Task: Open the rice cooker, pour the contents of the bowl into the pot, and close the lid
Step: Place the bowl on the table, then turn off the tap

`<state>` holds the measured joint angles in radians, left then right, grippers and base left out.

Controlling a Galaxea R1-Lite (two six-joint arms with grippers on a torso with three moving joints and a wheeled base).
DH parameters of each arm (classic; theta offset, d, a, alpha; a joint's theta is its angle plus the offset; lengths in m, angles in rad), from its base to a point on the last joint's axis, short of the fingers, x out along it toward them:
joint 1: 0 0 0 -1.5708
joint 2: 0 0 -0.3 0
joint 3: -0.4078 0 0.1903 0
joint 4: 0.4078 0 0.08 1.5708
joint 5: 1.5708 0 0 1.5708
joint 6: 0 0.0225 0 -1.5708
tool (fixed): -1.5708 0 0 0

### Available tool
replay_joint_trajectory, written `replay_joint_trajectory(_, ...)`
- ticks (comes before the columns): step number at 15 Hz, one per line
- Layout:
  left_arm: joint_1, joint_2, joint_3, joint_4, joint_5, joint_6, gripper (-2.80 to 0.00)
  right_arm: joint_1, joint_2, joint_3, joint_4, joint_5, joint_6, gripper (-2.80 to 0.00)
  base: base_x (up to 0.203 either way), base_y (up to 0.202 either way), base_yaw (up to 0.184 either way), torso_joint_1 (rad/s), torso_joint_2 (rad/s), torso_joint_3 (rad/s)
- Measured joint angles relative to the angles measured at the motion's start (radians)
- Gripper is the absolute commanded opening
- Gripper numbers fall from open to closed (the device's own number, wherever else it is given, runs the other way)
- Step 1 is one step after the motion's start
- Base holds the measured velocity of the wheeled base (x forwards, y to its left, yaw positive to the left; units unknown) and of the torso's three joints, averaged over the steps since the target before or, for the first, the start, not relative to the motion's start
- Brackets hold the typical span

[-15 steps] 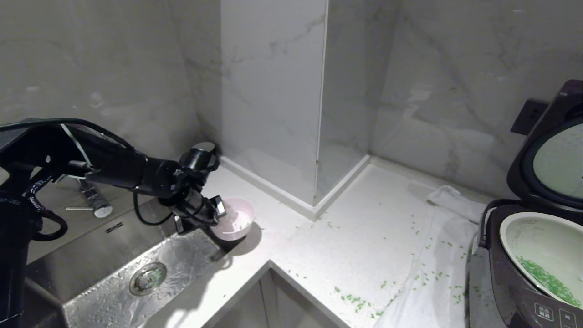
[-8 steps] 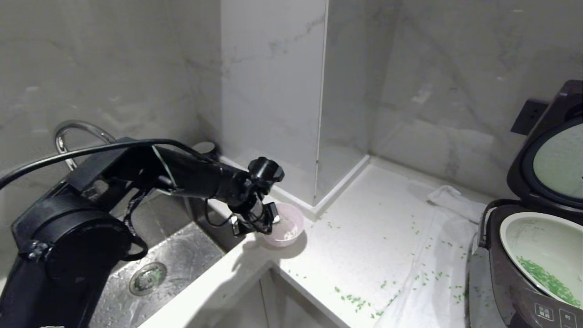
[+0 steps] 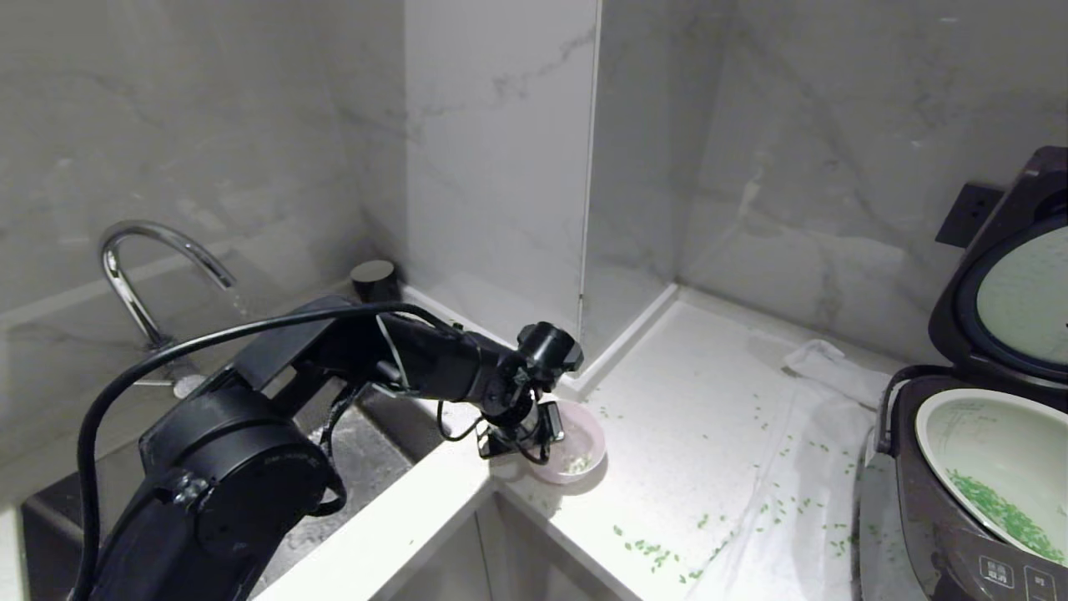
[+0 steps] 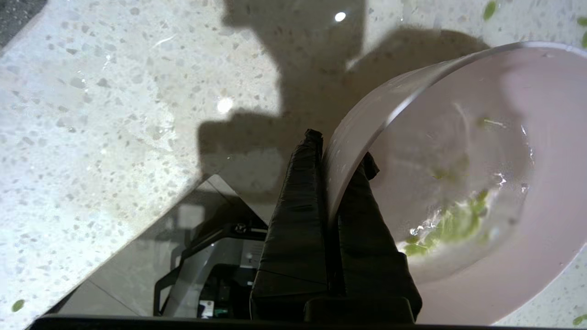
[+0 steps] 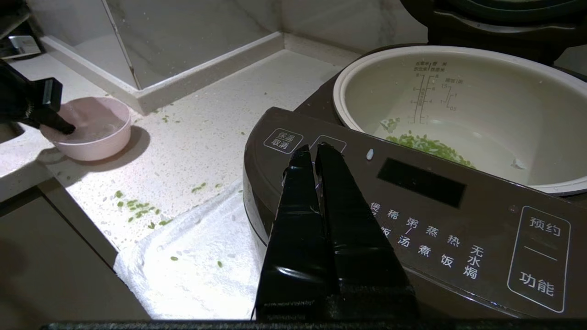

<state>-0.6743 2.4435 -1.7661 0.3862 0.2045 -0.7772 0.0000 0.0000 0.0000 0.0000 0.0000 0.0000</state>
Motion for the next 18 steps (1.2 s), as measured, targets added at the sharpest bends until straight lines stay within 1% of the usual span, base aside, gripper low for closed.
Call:
replay_joint_trajectory(3, 0.001, 0.021, -0.028, 0.0, 0.004, -0.008, 0.0, 0.0, 0.0, 0.0, 0.0, 0.0, 0.0, -2.8, 0.0, 0.0, 0.0, 0.0, 0.0, 0.0)
replay_joint_trajectory(7, 0.003, 0.017, -0.035, 0.005, 0.015, -0.01, 0.0, 0.0, 0.0, 0.0, 0.0, 0.0, 0.0, -2.8, 0.0, 0.0, 0.0, 0.0, 0.0, 0.0)
replay_joint_trajectory(9, 0.023, -0.018, -0.025, 0.035, 0.019, -0.012, 0.0, 0.0, 0.0, 0.0, 0.0, 0.0, 0.0, -2.8, 0.0, 0.0, 0.0, 0.0, 0.0, 0.0)
replay_joint_trajectory(11, 0.061, -0.078, -0.007, 0.067, 0.013, -0.011, 0.0, 0.0, 0.0, 0.0, 0.0, 0.0, 0.0, -2.8, 0.0, 0.0, 0.0, 0.0, 0.0, 0.0)
replay_joint_trajectory(14, 0.115, -0.209, 0.077, 0.077, 0.005, -0.008, 0.0, 0.0, 0.0, 0.0, 0.0, 0.0, 0.001, -2.8, 0.0, 0.0, 0.0, 0.0, 0.0, 0.0)
replay_joint_trajectory(16, 0.152, -0.315, 0.175, 0.077, -0.028, -0.005, 0.0, 0.0, 0.0, 0.0, 0.0, 0.0, 0.0, -2.8, 0.0, 0.0, 0.0, 0.0, 0.0, 0.0)
replay_joint_trajectory(18, 0.215, -0.427, 0.315, 0.068, -0.083, 0.018, 0.0, 0.0, 0.0, 0.0, 0.0, 0.0, 0.001, -2.8, 0.0, 0.0, 0.0, 0.0, 0.0, 0.0)
